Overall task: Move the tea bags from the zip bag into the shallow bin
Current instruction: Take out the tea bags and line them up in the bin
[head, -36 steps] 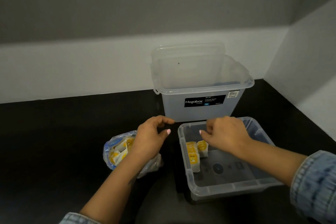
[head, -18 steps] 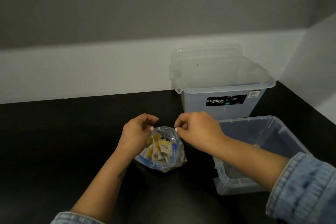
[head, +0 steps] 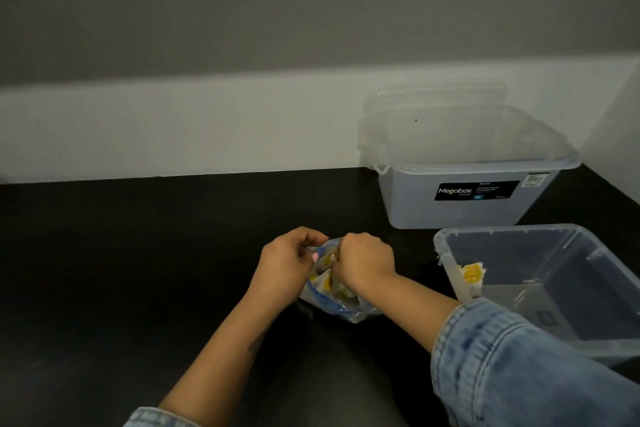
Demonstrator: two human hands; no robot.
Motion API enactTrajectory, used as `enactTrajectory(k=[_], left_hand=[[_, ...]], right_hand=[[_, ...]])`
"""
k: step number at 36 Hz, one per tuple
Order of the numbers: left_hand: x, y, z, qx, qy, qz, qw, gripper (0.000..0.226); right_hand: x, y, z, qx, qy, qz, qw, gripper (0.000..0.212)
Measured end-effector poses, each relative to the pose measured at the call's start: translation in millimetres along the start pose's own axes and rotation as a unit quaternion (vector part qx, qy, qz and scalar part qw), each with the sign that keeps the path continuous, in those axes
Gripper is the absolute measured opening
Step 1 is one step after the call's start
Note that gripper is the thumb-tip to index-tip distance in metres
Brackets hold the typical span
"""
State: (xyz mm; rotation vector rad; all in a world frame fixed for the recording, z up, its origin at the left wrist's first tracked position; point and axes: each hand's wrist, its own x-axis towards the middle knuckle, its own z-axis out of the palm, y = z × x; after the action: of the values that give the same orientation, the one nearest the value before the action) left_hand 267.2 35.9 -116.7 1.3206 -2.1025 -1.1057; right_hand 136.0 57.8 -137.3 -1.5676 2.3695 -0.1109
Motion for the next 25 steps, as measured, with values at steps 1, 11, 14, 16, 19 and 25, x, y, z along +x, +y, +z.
enactTrajectory(k=[1, 11, 14, 16, 19, 25], left_hand=[[0, -1, 0, 0.002, 0.000, -0.001, 1.000, 0.034], [6, -2, 4, -0.017, -0.001, -0.064, 0.998, 0.019], [7, 2, 7, -0.054, -0.019, -0.060, 0.997, 0.022], [6, 7, 9, -0.093, -0.021, -0.057, 0.994, 0.022], [6, 12, 12, -0.129, -0.012, -0.048, 0.990, 0.024], [9, 8, 14, -0.203, 0.014, -0.088, 0.975, 0.018]], right_hand=[[0, -1, 0, 0.011, -0.003, 0.015, 1.000, 0.021], [5, 16, -18, 0.243, 0.021, 0.030, 0.969, 0.019], [3, 15, -22, 0.311, 0.041, 0.020, 0.949, 0.018], [1, 13, -24, 0.337, 0.051, 0.014, 0.940, 0.013], [-1, 12, -27, 0.334, 0.055, -0.002, 0.941, 0.011], [-5, 14, -26, 0.386, 0.052, -0.037, 0.920, 0.013]])
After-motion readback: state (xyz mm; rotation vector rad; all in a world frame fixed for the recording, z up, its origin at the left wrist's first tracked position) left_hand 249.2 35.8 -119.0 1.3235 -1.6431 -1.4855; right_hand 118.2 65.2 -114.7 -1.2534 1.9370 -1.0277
